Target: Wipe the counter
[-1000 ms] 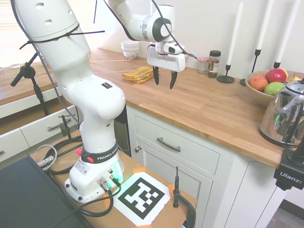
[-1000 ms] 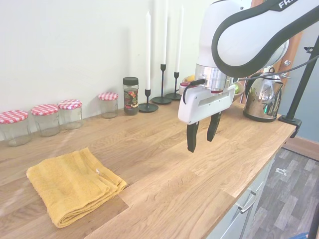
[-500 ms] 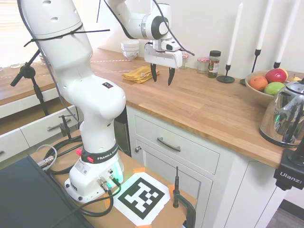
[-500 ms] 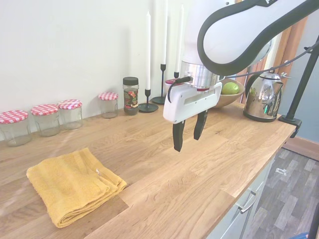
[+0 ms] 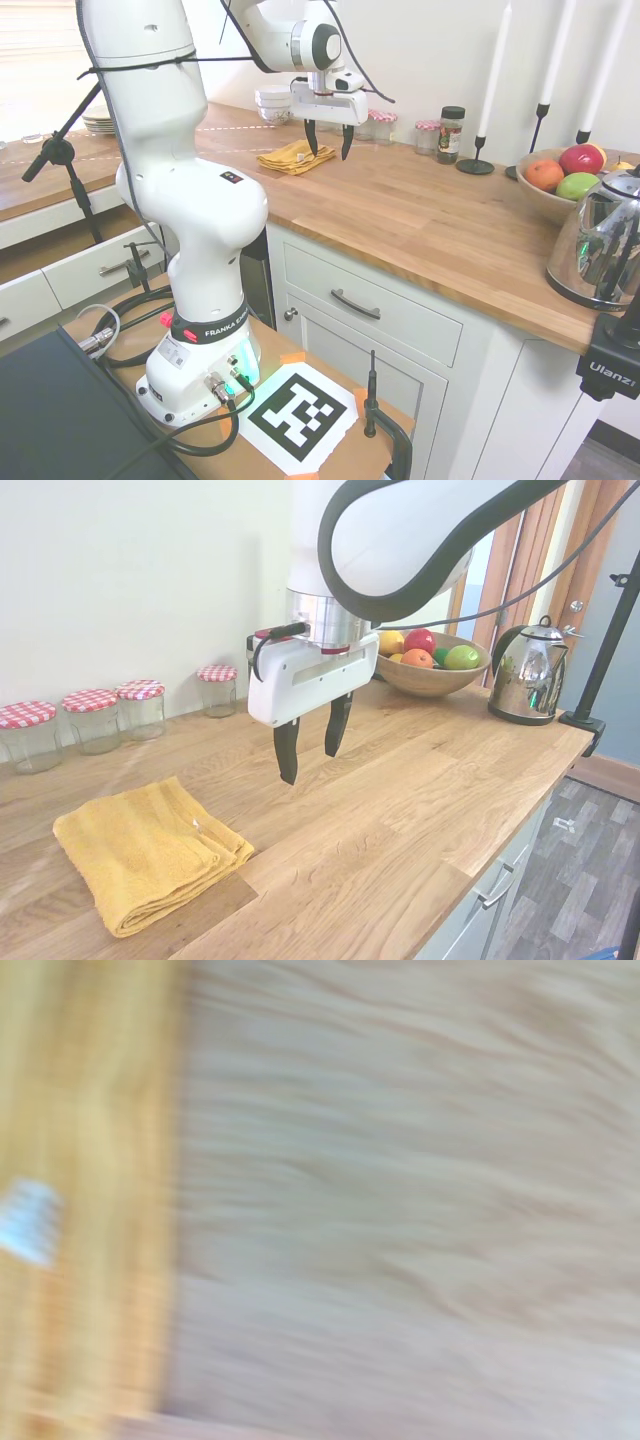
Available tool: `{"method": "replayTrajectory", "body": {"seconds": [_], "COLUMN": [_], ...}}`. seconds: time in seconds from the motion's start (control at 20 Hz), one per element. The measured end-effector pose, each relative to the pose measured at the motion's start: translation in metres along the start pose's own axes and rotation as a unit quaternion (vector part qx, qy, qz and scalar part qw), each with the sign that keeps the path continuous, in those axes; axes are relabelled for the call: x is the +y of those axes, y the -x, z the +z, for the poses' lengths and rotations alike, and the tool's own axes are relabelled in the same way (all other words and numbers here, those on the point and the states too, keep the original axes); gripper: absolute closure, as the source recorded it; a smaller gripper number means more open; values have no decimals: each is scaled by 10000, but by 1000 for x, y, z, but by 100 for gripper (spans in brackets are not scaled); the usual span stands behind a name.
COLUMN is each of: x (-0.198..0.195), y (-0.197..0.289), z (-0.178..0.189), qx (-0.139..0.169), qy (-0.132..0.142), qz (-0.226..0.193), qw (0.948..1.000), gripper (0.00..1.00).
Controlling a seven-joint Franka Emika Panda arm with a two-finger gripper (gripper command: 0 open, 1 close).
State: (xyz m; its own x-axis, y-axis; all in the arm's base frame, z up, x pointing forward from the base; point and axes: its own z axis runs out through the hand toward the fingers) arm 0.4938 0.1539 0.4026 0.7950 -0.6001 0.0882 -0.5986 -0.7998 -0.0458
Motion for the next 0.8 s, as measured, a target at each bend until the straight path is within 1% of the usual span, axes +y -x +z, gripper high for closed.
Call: {"method": "replayTrajectory", "body": {"seconds": [0.25,0.5,0.8], "x": [-39,-72,-100], "y": [19,43,56], "z": [1,6,15], "qx": [-18,55,109], "qy": [-42,-15,-19], "qz": [-310,-585,-772], "qw": [9995,9983,9970], "gripper": [0,0,0]}}
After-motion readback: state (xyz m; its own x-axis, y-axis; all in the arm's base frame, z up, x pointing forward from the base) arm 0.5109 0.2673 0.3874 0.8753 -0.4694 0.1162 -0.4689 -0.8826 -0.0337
